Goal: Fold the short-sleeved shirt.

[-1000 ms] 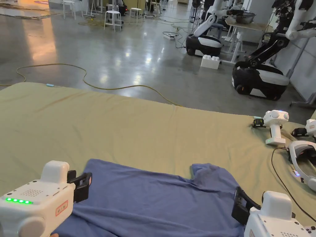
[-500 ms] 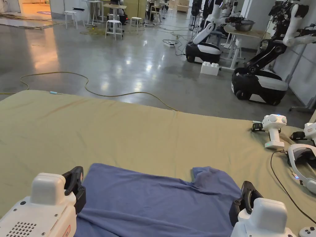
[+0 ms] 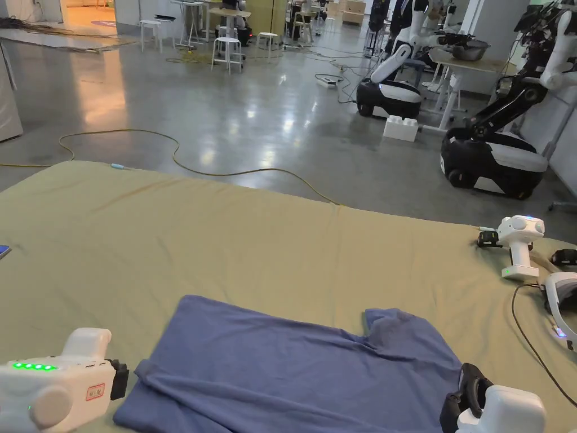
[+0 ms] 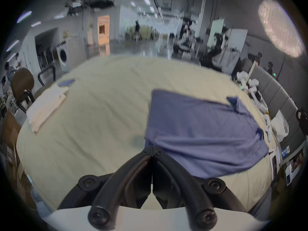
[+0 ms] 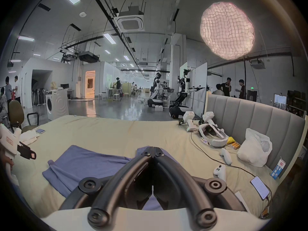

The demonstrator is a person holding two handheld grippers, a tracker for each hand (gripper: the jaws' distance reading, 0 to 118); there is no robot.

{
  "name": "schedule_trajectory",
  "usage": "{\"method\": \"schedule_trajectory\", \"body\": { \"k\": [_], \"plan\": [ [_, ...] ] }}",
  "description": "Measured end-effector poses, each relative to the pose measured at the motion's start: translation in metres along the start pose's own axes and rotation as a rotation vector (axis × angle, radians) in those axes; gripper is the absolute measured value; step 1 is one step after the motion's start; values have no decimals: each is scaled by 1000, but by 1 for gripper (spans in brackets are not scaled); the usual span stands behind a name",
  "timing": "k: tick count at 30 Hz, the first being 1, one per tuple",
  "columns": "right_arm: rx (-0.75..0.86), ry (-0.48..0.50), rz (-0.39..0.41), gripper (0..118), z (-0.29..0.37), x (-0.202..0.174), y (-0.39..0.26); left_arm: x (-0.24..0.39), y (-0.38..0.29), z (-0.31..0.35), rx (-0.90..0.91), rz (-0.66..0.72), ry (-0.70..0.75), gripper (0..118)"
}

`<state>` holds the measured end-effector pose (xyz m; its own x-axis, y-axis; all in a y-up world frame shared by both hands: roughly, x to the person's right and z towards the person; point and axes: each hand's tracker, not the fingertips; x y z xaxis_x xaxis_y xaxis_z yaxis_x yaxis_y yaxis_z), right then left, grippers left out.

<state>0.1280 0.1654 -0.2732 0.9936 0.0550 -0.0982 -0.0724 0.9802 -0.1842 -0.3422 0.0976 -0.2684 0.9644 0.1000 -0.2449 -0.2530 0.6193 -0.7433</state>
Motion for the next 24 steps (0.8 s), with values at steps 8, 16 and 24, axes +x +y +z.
{"method": "schedule_trajectory", "body": {
  "k": [8,16,24],
  "plan": [
    [-84,-25,25,0,-2,14,-21,-9,10,-63,-269,8,-21,55],
    [-142,-31,34,0,-6,25,-35,0,-3,-76,-339,-36,27,65],
    [-200,-25,25,0,-12,32,-48,18,-13,-61,-336,-59,43,8]
  ]
}}
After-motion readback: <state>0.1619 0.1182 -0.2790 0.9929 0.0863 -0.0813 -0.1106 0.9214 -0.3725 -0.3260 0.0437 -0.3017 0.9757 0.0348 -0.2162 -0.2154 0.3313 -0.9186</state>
